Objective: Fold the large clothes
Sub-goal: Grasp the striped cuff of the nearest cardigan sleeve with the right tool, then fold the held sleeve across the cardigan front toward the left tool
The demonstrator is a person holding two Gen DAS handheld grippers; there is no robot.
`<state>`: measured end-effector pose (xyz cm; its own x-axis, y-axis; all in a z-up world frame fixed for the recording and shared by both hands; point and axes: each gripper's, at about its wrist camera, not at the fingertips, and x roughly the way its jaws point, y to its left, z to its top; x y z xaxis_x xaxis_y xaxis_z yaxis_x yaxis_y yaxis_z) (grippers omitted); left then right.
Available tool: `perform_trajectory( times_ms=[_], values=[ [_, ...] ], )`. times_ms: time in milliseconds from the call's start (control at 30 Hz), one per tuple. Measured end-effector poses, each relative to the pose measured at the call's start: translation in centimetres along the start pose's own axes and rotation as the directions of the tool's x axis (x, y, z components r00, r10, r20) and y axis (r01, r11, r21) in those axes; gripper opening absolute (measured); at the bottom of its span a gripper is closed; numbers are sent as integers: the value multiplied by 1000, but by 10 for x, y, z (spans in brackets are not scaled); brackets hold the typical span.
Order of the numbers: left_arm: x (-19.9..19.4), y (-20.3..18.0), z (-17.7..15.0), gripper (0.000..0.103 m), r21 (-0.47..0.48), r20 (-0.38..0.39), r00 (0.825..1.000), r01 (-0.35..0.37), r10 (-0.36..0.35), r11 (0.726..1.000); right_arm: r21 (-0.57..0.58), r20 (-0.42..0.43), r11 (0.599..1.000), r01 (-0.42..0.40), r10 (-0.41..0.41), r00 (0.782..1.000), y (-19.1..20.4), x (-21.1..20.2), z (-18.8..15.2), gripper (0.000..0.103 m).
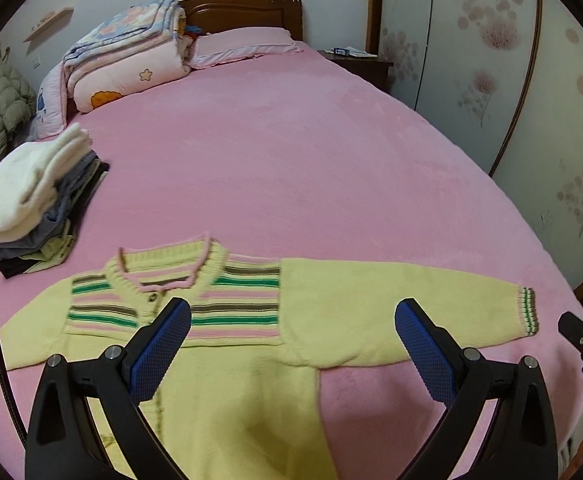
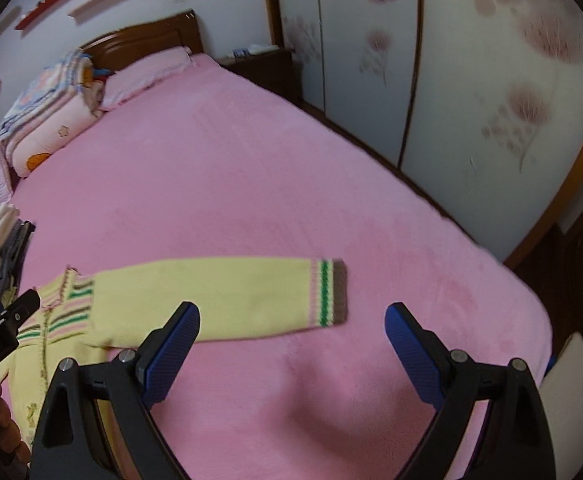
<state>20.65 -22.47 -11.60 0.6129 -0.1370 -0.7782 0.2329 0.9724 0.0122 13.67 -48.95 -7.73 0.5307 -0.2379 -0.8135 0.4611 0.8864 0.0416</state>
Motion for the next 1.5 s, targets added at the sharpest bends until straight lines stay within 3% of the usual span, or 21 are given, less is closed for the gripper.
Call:
perform_trajectory(
  times_ms=[200, 500, 567, 600, 633, 667, 733, 800, 900, 1067, 1167, 1333, 1500],
  values=[
    [29, -12, -10, 101, -26, -64, 998, 19, -20, 999, 43, -51, 999, 3, -1, 999, -15, 41, -11, 94],
    [48, -23, -15, 101, -5, -79, 997, 3, -3, 1000, 81, -114, 995, 62, -53, 992, -23, 96, -12, 84],
    [49, -22, -16, 101, -8, -90, 996, 3, -3, 1000, 69, -114, 995, 69, -61, 992, -19, 100, -12, 77],
    [49, -20, -17, 101, -13, -97, 995, 2, -3, 1000, 61, -111, 996, 65, -58, 992, -17, 99, -12, 62],
    [48, -17, -17, 101, -18, -101, 995, 1, -3, 1000, 46, -105, 998, 35, -30, 994, -12, 97, -12, 30],
    [46, -13, -18, 101, -22, -104, 995, 1, -3, 1000, 37, -112, 999, 20, -15, 994, -8, 96, -12, 18],
    [38, -1, -19, 101, -32, -102, 995, -5, 2, 999, -3, -100, 999, 43, -43, 994, 4, 88, -10, 14],
    [29, 16, -21, 101, -43, -97, 995, -25, 21, 999, -14, -65, 1000, 11, -12, 998, 14, 70, -7, 13],
    [16, 50, -24, 101, -76, -95, 994, -62, 54, 995, -35, 31, 995, -95, 96, 995, 43, 21, 2, 13],
    [-8, 117, -31, 101, -173, -82, 993, -98, 85, 980, -177, 130, 955, -236, 261, 957, 114, -40, 17, 13],
    [-22, 162, -35, 101, -226, -62, 992, -125, 113, 966, -286, 116, 903, -321, 365, 924, 176, -59, 13, 13],
    [-25, 218, -44, 101, -287, -60, 987, -159, 149, 945, -360, 25, 840, -406, 443, 896, 254, -43, -4, 13],
    [-14, 249, -55, 101, -327, -79, 990, -135, 115, 935, -383, -85, 827, -410, 411, 908, 296, 7, -30, 16]
  ],
)
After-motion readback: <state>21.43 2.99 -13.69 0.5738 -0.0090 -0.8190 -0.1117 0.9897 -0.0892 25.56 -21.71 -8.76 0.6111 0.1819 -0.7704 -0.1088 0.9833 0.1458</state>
